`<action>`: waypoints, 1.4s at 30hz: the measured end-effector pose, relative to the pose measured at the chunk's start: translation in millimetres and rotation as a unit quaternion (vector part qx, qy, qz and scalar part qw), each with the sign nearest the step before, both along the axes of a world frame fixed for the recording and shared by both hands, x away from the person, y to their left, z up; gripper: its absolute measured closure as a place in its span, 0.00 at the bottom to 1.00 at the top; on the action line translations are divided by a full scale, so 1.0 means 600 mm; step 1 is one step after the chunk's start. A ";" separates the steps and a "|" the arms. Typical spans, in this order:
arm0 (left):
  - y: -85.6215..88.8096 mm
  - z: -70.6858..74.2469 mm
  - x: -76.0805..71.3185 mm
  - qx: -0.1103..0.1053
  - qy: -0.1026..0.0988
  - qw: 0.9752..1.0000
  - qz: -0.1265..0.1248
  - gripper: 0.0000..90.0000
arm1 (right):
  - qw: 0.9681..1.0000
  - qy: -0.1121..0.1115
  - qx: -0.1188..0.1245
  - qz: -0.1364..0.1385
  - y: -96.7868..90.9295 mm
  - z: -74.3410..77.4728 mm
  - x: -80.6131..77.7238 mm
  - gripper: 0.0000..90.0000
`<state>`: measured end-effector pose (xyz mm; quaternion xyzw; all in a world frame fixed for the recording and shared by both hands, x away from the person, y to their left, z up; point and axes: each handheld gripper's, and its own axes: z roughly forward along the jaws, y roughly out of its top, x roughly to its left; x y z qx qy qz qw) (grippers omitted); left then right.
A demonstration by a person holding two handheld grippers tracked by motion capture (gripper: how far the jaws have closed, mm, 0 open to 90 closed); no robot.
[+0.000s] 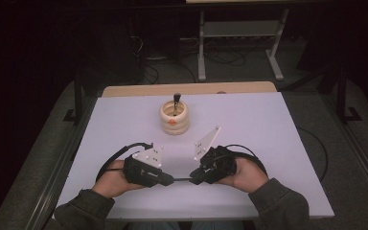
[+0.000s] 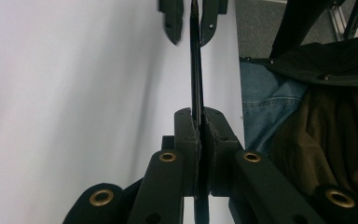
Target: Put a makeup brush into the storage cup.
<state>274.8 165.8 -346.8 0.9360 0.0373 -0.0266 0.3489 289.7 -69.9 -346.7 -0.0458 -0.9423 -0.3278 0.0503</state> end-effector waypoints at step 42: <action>0.041 -0.007 -0.005 -0.059 -0.025 0.995 0.076 0.95 | 0.977 0.043 0.162 -0.130 -0.076 0.006 0.018 0.48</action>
